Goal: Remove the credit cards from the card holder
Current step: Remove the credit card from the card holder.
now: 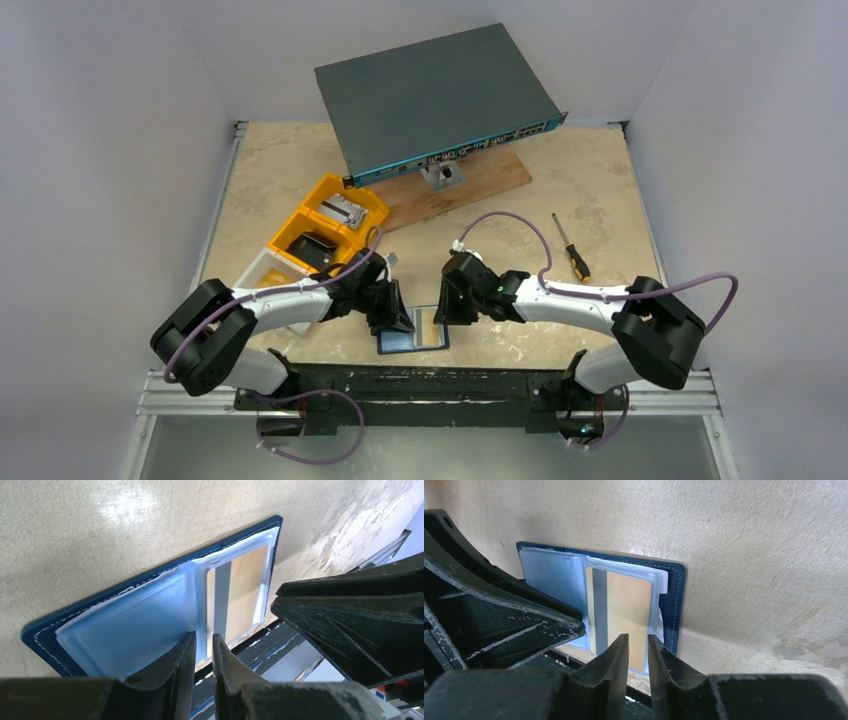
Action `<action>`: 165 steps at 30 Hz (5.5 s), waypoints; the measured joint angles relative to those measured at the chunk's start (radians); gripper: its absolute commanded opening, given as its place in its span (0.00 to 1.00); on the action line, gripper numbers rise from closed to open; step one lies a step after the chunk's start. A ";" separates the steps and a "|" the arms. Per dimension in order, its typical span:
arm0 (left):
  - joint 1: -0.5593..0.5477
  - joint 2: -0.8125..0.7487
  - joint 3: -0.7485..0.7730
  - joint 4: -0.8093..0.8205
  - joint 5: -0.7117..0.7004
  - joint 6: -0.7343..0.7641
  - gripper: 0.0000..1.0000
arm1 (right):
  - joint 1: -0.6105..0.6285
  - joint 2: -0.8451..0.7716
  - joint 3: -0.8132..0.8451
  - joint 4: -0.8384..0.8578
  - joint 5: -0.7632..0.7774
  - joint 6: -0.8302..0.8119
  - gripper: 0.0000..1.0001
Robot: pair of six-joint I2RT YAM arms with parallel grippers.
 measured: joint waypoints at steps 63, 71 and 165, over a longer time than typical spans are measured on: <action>0.122 -0.081 -0.215 0.277 0.192 -0.066 0.00 | 0.050 0.151 0.033 0.071 -0.026 0.049 0.00; 0.167 -0.115 -0.215 0.236 0.214 -0.024 0.00 | 0.046 0.150 0.020 0.095 -0.027 0.067 0.00; 0.271 -0.352 -0.069 -0.359 0.082 0.180 0.00 | -0.028 0.054 -0.025 0.060 -0.027 -0.004 0.31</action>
